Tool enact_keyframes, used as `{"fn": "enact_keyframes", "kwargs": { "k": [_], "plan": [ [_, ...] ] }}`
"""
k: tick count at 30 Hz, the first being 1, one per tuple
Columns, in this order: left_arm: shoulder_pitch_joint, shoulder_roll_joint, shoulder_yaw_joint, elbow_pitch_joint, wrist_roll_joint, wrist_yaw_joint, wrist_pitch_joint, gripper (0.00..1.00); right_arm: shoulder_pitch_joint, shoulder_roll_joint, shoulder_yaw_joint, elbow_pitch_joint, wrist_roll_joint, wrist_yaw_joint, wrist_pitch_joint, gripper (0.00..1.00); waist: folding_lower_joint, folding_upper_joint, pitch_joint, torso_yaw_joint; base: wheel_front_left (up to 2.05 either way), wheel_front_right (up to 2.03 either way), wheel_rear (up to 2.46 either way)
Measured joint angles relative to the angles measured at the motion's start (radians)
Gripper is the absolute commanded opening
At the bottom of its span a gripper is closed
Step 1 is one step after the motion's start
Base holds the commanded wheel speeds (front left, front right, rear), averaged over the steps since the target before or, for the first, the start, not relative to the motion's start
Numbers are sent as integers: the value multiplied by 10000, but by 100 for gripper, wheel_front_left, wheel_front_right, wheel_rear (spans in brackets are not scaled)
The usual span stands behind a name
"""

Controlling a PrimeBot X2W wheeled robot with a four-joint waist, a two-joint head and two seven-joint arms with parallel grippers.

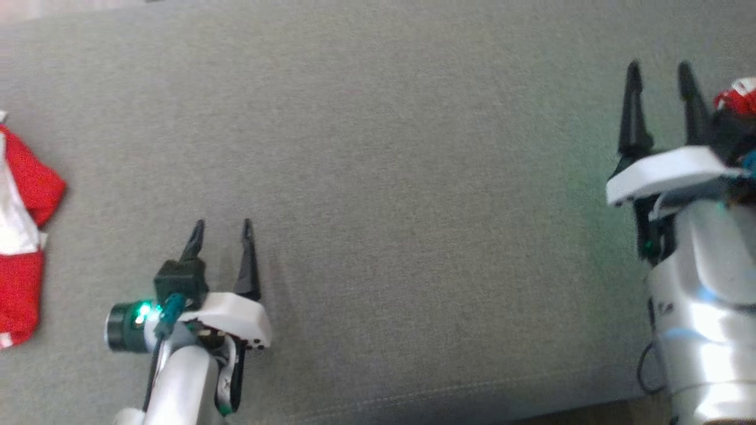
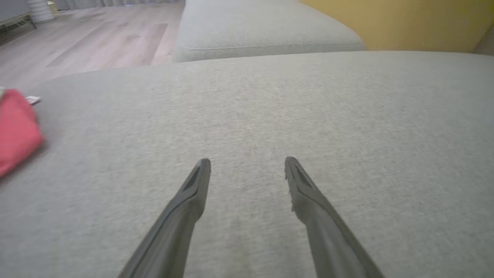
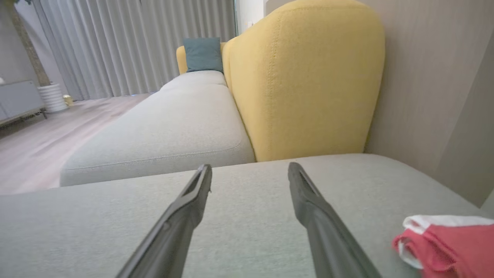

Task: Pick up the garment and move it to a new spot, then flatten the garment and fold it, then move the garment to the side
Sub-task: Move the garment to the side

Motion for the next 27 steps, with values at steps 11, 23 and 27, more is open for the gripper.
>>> {"fn": "enact_keyframes", "kwargs": {
  "k": [11, 23, 27],
  "plan": [
    [704, -6, 529, -180, -219, 215, 0, 100, 1917, 343, 575, -123, 366, 0, 0, 100, 0, 0, -958, 858, 0, 0, 0],
    [1446, -4, 552, -245, -311, 290, 0, 100, 3368, 431, 1216, -134, 1204, 0, 2, 100, 0, 0, -1913, 1248, 0, 0, 0],
    [1509, -4, 594, -261, -309, 290, 0, 100, 3510, 474, 1329, -163, 1250, 0, 2, 100, 0, 0, -2002, 1271, 0, 0, 0]
  ]
}}
